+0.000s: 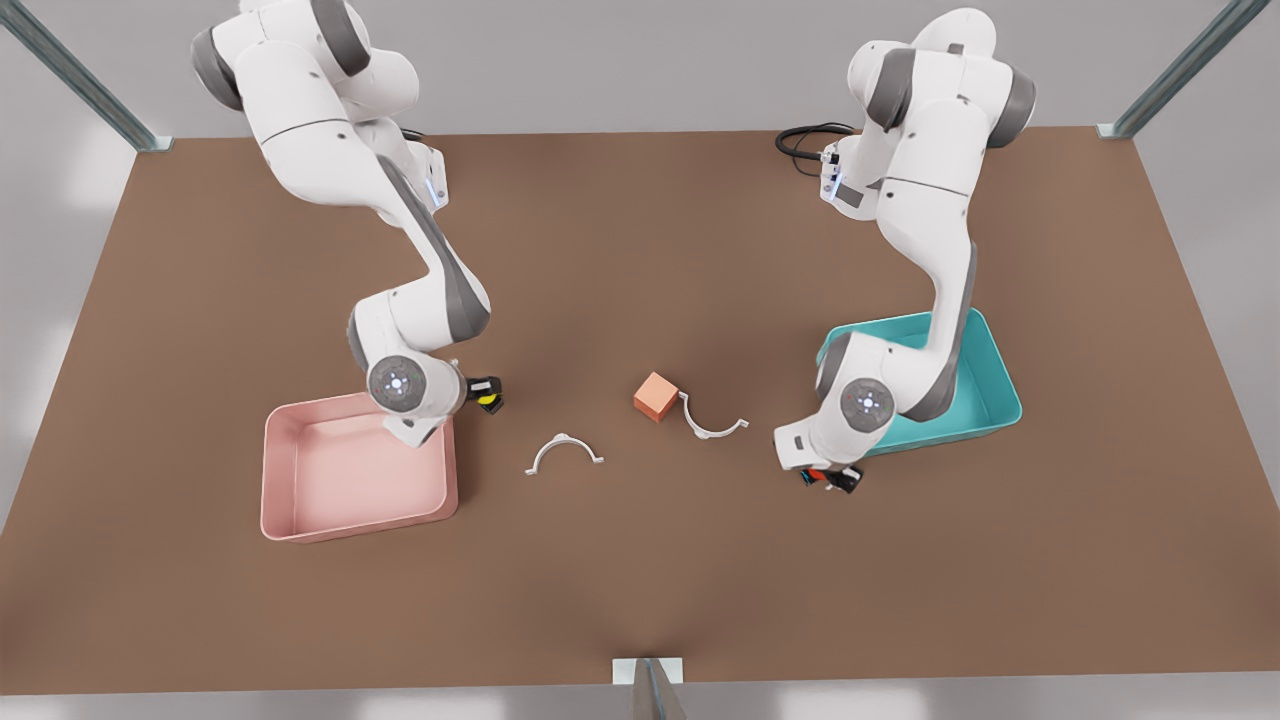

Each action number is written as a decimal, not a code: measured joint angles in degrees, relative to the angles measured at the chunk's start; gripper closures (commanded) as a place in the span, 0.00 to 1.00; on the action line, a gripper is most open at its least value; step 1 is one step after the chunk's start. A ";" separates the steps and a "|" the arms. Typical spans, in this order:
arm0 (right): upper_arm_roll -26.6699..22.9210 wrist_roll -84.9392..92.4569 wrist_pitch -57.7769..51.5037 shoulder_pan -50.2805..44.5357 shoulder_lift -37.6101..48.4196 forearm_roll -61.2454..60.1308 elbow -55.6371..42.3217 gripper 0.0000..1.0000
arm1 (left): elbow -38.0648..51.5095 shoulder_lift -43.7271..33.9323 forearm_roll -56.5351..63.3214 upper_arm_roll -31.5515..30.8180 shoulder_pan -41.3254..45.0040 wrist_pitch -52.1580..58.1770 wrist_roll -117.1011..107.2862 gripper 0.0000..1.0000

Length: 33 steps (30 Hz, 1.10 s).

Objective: Place the red button in the blue storage box with the left arm, and place the yellow button in the pink storage box with the right arm

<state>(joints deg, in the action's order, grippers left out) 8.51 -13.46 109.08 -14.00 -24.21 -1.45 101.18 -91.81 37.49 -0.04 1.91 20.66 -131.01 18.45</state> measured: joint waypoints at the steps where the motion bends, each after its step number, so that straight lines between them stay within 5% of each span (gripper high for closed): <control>1: 0.01 -2.07 1.12 -0.94 -0.10 0.11 1.05 0.00 | -0.55 0.60 0.01 0.01 -0.10 -0.49 0.50 0.00; 8: -0.13 -17.03 12.45 -3.76 -2.87 4.38 8.60 0.00 | -2.53 2.60 0.04 0.03 -1.27 -2.36 3.35 0.01; 12: -0.16 -24.23 18.82 -3.72 -3.15 6.13 13.45 0.00 | -2.53 2.87 0.06 0.03 -1.42 -2.77 4.55 0.27; 19: -0.55 -34.55 28.95 -3.24 -2.65 9.40 19.83 0.00 | -2.53 2.64 0.22 0.03 -1.98 -2.93 6.11 0.44; 30: -0.17 -45.30 36.74 -2.82 -2.83 13.64 22.67 0.00 | -2.46 -12.86 0.63 0.54 -11.65 11.11 10.50 0.46; 33: -0.17 -47.37 38.03 -2.74 -2.82 13.78 22.80 0.00 | -9.37 -18.89 0.80 0.63 -16.97 16.51 14.30 0.45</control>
<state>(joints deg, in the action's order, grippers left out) 8.35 -60.83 147.11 -16.74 -27.03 12.33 123.98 -101.18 18.60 0.77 2.54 3.69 -114.49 32.75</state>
